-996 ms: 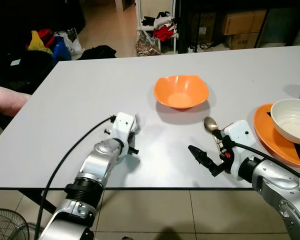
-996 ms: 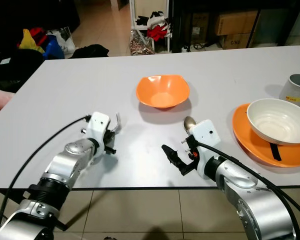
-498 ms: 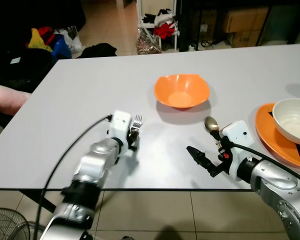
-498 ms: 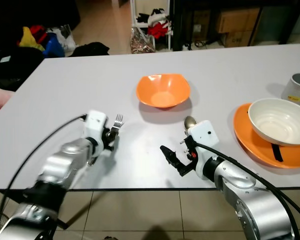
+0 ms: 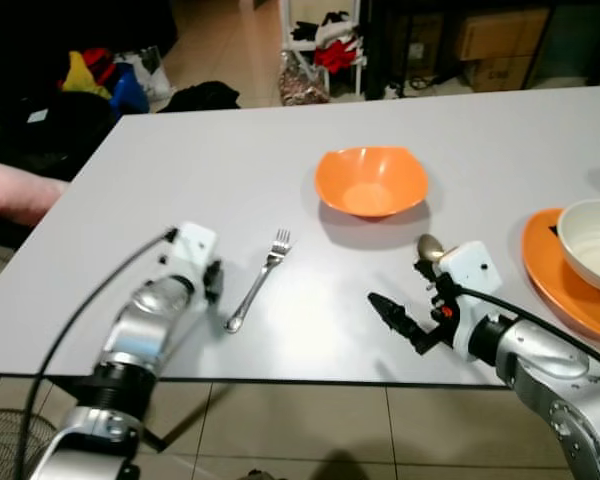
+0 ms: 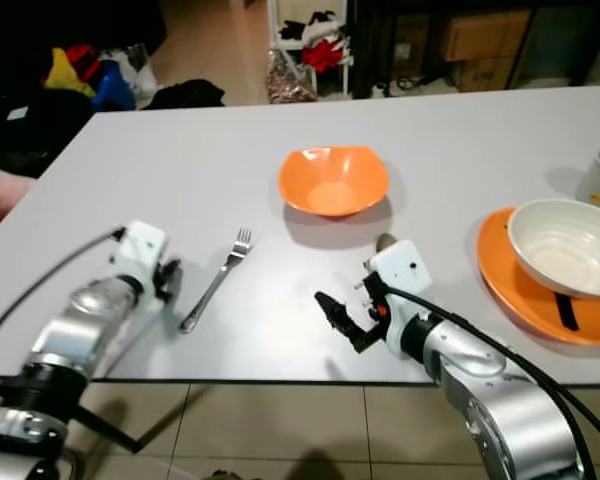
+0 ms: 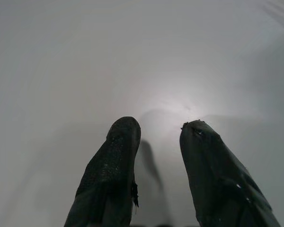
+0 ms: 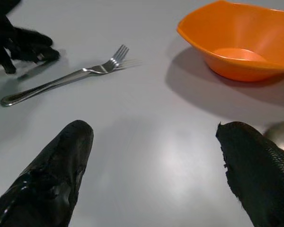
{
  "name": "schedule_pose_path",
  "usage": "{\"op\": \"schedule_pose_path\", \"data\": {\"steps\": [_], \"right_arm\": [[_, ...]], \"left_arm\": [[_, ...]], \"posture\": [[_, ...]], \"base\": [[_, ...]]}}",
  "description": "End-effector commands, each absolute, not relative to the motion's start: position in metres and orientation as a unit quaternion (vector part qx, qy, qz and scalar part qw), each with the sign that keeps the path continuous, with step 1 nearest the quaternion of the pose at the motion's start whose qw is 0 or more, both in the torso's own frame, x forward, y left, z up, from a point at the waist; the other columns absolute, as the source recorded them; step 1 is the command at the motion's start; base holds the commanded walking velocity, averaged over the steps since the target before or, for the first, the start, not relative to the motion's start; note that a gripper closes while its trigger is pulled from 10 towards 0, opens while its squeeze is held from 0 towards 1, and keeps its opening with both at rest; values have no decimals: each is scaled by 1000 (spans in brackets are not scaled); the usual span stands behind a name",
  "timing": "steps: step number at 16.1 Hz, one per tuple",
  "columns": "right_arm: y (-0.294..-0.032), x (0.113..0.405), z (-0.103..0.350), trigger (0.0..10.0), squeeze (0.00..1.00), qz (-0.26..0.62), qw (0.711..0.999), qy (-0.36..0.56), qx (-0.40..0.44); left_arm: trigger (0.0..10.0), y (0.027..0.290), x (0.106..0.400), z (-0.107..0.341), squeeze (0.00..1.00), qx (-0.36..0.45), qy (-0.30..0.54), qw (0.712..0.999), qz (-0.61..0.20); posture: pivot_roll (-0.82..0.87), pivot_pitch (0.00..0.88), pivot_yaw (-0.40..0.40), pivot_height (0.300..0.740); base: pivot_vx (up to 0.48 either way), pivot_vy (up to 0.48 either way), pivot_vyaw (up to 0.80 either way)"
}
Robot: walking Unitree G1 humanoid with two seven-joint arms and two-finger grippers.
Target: Setting the table
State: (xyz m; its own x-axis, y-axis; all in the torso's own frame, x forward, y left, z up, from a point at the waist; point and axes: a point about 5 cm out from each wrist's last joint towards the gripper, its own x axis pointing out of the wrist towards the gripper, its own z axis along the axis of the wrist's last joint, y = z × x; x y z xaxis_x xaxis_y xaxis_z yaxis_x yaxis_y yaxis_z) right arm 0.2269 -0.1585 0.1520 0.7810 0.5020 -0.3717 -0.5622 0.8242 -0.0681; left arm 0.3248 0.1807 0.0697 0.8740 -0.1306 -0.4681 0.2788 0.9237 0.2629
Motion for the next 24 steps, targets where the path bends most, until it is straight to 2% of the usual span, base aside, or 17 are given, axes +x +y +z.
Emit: {"op": "schedule_pose_path", "data": {"steps": [1, 5, 9, 15, 18, 21, 24], "right_arm": [[-155, 229, 154, 10000, 0, 294, 938, 163, -87], [-154, 228, 154, 10000, 0, 297, 937, 162, -90], [-155, 226, 154, 10000, 0, 293, 938, 161, -91], [-154, 228, 153, 10000, 0, 297, 937, 158, -91], [-153, 230, 154, 10000, 0, 302, 936, 157, -94], [-154, 230, 154, 10000, 0, 298, 937, 157, -95], [-156, 227, 154, 10000, 0, 292, 939, 158, -91]], "left_arm": [[10000, 177, 328, 72, 0, 168, 218, 954, -118], [10000, 162, 324, 59, 0, 202, 230, 933, -188], [10000, 157, 295, 49, 0, 212, 250, 903, -278], [10000, 145, 281, 59, 0, 186, 220, 909, -301], [10000, 133, 275, 61, 0, 182, 225, 899, -330], [10000, 143, 272, 61, 0, 196, 236, 898, -316], [10000, 167, 273, 70, 0, 199, 233, 910, -278]], "posture": [[-148, 0, 143, 740], [-157, 0, 151, 740], [-162, 0, 163, 740], [-151, 0, 153, 740], [-154, 0, 151, 740], [-164, 0, 159, 740], [-166, 0, 161, 740]], "base": [[0, 0, 0], [0, 0, 0], [0, 0, 0], [0, 0, 0], [0, 0, 0], [0, 0, 0], [0, 0, 0]]}}
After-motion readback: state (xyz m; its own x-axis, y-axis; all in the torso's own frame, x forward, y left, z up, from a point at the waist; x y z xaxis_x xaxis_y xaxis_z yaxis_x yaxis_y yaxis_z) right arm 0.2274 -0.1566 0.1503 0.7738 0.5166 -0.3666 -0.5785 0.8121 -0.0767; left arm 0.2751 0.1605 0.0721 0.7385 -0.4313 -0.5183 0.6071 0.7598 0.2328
